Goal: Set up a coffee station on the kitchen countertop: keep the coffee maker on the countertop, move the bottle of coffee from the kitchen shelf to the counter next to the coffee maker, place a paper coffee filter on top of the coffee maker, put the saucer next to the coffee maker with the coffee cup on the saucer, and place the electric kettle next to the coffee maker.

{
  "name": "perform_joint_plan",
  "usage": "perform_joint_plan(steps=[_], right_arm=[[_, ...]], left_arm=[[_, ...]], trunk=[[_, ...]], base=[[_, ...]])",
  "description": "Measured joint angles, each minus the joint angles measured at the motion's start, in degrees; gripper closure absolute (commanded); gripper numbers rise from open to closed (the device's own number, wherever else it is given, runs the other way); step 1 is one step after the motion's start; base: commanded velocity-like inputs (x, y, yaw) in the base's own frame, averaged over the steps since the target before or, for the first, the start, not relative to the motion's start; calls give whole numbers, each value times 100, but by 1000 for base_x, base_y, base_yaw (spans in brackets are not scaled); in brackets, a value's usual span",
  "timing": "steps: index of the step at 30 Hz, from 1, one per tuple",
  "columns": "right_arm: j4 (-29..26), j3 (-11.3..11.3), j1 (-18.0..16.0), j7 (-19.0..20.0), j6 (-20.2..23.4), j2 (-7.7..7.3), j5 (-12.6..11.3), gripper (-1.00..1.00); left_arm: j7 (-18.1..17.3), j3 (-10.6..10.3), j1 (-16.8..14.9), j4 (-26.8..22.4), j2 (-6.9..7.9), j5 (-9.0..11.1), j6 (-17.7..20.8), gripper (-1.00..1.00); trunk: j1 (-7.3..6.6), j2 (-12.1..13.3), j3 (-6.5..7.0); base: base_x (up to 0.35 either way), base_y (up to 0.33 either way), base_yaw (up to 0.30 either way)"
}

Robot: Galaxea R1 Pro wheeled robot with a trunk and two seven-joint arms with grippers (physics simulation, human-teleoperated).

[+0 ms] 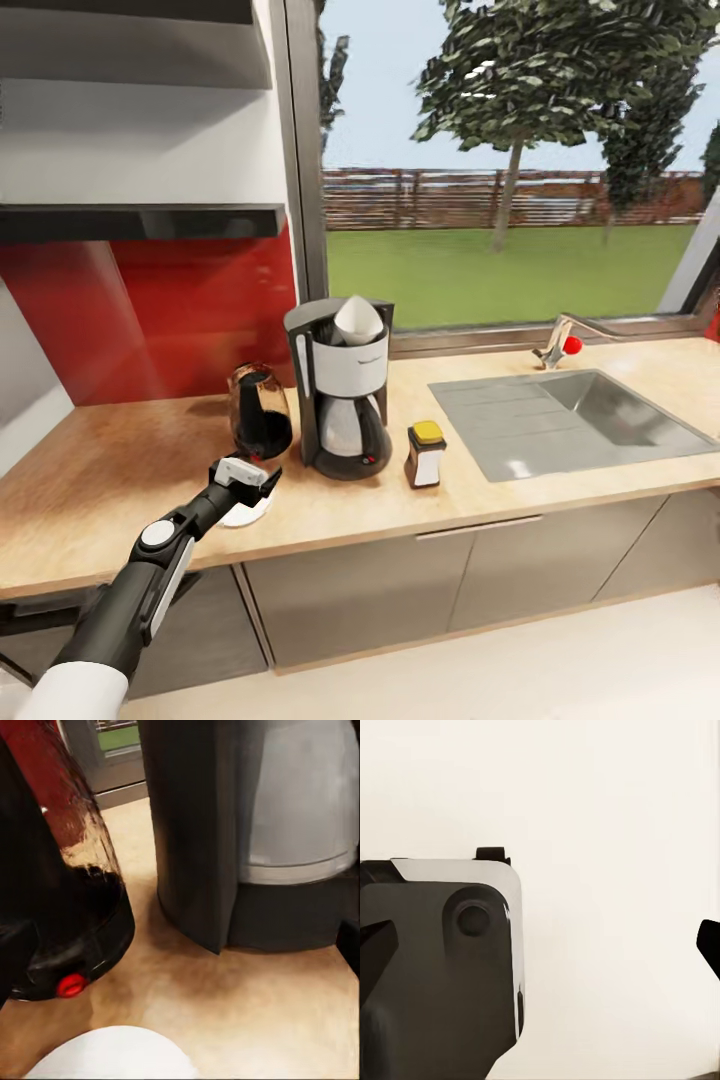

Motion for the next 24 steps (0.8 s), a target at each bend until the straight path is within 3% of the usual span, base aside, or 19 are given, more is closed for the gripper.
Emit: perform_joint_plan(steps=[10,24], right_arm=[[0,0,0,0,0,0,0,-100],[0,0,0,0,0,0,0,-100]], left_arm=[[2,26,0,-1,10,1,-7,-100],[-3,43,0,-19,36,22,-11,-100]], trunk=[[0,0,0],[-1,-1,0]], base=[[-222,-155,0],[-104,-15,0]])
